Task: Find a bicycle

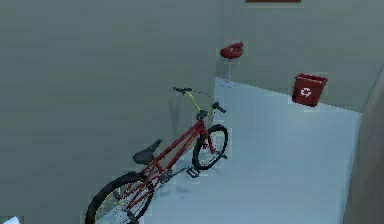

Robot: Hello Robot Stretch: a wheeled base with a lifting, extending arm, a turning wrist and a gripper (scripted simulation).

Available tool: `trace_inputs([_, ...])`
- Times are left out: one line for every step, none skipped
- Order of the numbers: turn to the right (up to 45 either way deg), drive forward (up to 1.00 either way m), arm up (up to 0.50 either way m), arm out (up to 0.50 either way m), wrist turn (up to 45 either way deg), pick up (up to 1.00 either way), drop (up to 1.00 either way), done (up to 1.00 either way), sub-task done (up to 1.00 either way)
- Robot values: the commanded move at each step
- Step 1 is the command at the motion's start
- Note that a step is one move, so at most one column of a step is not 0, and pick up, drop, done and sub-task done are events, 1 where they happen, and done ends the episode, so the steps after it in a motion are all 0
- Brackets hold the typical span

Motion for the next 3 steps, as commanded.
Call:
trace_inputs([24.0,0.0,0.0,0.0,0.0,0.0,0.0,0.0,0.0])
trace_inputs([3.0,0.0,0.0,0.0,0.0,0.0,0.0,0.0,0.0])
trace_inputs([0.0,0.2,0.0,0.0,0.0,0.0,0.0,0.0,0.0])
